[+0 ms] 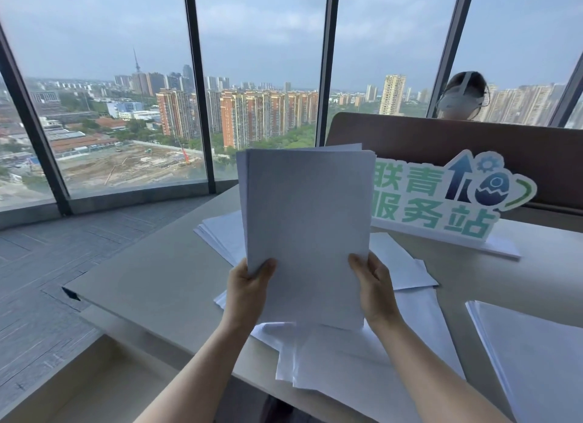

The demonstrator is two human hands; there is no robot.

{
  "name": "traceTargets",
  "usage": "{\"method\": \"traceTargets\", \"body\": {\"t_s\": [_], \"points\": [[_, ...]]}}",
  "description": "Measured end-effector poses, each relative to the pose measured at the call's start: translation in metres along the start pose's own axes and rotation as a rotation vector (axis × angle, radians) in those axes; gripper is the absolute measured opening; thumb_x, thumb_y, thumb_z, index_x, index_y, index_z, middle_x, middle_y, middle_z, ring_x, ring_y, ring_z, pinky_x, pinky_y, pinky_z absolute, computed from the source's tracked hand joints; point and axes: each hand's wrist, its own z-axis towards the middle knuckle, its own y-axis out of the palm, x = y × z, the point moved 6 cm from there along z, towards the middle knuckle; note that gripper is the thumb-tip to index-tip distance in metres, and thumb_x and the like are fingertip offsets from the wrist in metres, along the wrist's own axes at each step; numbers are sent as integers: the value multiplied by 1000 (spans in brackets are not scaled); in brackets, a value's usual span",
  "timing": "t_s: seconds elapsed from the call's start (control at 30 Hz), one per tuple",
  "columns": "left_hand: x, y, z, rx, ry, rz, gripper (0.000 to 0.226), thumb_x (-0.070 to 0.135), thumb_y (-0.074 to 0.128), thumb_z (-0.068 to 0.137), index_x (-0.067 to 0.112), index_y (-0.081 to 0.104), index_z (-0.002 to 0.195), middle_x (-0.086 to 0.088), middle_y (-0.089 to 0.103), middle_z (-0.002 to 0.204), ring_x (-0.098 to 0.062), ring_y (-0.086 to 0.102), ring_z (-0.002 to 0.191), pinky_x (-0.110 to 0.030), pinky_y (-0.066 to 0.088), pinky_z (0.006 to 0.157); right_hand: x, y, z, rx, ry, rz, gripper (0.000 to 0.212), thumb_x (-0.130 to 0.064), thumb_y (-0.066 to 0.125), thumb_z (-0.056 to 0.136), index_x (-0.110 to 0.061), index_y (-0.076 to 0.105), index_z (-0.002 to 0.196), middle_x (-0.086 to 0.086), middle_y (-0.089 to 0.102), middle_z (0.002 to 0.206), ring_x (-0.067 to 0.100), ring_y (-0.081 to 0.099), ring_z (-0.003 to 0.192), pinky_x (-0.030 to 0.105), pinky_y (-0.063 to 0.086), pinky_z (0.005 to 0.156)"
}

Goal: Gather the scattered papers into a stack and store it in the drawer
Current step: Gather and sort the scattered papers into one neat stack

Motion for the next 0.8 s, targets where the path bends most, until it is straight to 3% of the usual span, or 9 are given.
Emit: {"method": "traceTargets", "body": {"t_s": [0.1,0.2,0.33,0.43,0.57,0.8], "points": [[3,-13,7,54,-1,12,11,4,65,88,4,66,77,7,61,67,-8,53,62,-31,44,63,-7,-12,10,37,-5,-170,29,-34,50,98,-11,67,95,0,71,86,11,65,74,32,52,72],[6,-30,12,128,-40,-16,17,3,63,88,13,65,75,8,60,65,2,50,53,-22,42,56,-8,-28,25,38,-29,-643,20,-31,55,93,-21,69,103,-2,73,99,18,67,94,33,52,82],[1,-54,12,217,-128,-46,15,0,57,89,11,62,80,0,60,68,-8,51,57,-15,42,48,12,-33,34,-277,35,-1147,37,-21,54,93,-22,61,129,-1,63,133,21,58,122,35,48,97],[-14,-68,9,234,-242,-31,14,1,55,89,12,63,85,-7,64,78,-21,56,69,-28,46,62,19,-23,31,-530,43,-1429,54,-26,55,90,-31,46,143,-7,48,148,19,46,134,35,45,100],[-29,-78,5,246,-329,9,13,1,54,89,8,64,95,-11,65,84,-24,59,76,-32,47,67,22,0,28,-747,-9,-1669,68,-23,53,82,-30,37,147,-9,42,150,22,41,135,37,45,99],[-36,-83,3,265,-370,12,12,2,54,90,10,63,92,-8,66,83,-24,60,72,-30,49,65,46,16,48,-919,18,-1833,62,-18,60,79,-26,42,138,1,54,138,28,57,120,43,50,97]]}}
